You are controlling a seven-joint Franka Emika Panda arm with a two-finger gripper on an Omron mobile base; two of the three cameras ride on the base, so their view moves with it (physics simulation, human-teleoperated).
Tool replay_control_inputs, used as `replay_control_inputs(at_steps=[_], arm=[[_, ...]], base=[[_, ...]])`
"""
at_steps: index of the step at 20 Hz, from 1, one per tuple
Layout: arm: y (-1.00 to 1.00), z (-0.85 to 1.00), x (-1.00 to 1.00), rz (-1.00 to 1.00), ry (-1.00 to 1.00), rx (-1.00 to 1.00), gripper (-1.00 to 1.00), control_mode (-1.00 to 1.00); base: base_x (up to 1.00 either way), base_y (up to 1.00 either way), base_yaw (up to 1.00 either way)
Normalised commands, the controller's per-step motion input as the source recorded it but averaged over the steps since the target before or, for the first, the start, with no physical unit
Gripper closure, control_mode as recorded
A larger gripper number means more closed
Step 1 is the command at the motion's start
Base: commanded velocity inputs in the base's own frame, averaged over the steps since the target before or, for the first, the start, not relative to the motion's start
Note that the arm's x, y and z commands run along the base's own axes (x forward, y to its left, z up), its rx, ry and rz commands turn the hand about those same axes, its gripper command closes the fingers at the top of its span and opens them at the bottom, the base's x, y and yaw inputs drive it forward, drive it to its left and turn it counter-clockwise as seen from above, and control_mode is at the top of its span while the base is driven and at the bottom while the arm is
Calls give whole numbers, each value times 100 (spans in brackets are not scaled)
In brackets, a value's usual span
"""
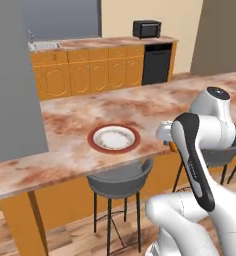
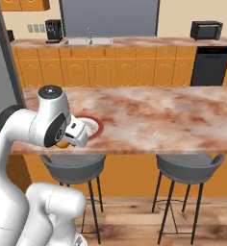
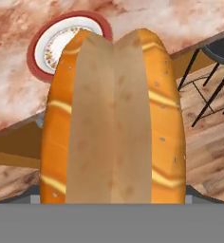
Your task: Move the hot dog bun to the plate on the dining table and place the condiment next to that plate. Then navigate to the fridge and take the sausage and place it on the plate as well.
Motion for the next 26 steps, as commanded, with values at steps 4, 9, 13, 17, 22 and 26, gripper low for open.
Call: replay_control_inputs(at_steps=[4,9,13,17,22,26], arm=[[0,0,0,0,0,0,100,100],[0,0,0,0,0,0,100,100],[0,-4,14,4,5,0,100,-100],[0,-52,80,9,11,-1,100,-100],[0,-78,99,0,0,-12,100,-100],[0,-77,65,0,0,-14,100,-100]], base=[[89,-22,58],[73,-17,38],[41,-9,16],[0,0,0],[0,0,0],[0,0,0]])
